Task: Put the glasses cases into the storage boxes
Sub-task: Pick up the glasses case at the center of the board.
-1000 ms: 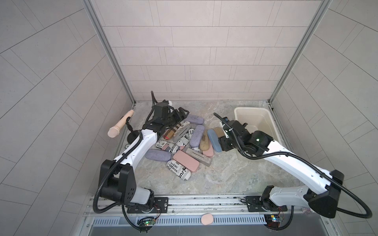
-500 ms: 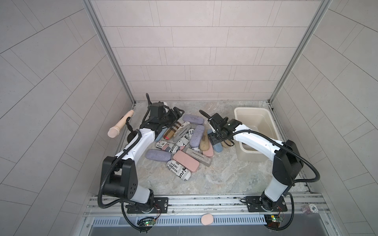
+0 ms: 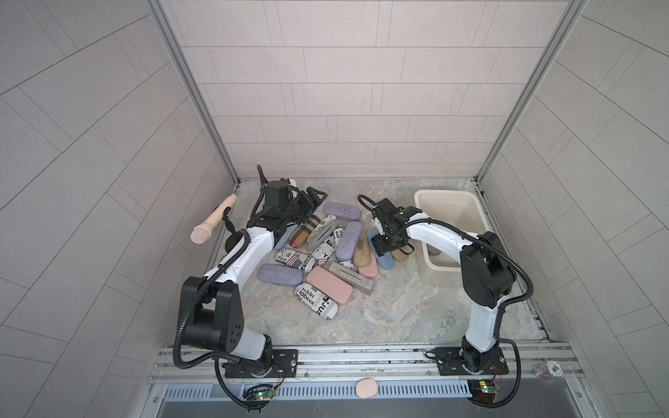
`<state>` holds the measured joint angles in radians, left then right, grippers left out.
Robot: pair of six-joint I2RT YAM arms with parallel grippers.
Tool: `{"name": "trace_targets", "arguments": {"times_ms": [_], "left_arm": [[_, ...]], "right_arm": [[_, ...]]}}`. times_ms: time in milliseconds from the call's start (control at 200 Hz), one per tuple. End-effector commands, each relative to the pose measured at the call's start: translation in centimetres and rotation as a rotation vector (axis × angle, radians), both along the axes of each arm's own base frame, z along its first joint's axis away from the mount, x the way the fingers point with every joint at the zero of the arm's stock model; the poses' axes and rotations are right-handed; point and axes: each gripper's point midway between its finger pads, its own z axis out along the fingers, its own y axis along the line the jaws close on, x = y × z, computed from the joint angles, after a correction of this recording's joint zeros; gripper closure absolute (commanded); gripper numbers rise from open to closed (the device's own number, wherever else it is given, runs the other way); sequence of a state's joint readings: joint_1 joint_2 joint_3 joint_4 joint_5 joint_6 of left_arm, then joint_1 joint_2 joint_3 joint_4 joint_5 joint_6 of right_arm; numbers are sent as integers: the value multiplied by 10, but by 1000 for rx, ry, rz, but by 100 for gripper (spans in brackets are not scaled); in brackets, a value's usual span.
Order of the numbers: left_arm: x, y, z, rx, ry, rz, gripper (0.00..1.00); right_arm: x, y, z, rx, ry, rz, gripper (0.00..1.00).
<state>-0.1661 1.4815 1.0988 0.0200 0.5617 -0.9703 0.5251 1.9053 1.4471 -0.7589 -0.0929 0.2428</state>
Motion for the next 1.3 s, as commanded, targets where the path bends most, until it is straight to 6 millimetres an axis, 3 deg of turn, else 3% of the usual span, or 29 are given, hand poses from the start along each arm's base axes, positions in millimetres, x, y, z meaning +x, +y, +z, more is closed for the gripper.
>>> {"name": "trace_targets", "arguments": {"times_ms": [0,275,705,986,1291], "left_arm": [[2,-6,2,-23,-11,-17,20],[2,-6,3,-24,-12,-19,21],[2,-6,4,-30,-15,-22,21],[2,-7,4,-32,-15,-22,21],[2,-8,7,-36,-25,-31,21]], "right_arm": [[5,4,-2,7,5,13,28],[11,-1,-16,-12,23,-3,24],[21,-5,-35,-12,36,-70,27],[18,-30,-37,-123,2,-177,34],[11,-10,-43,-127,-1,-134,28]]}}
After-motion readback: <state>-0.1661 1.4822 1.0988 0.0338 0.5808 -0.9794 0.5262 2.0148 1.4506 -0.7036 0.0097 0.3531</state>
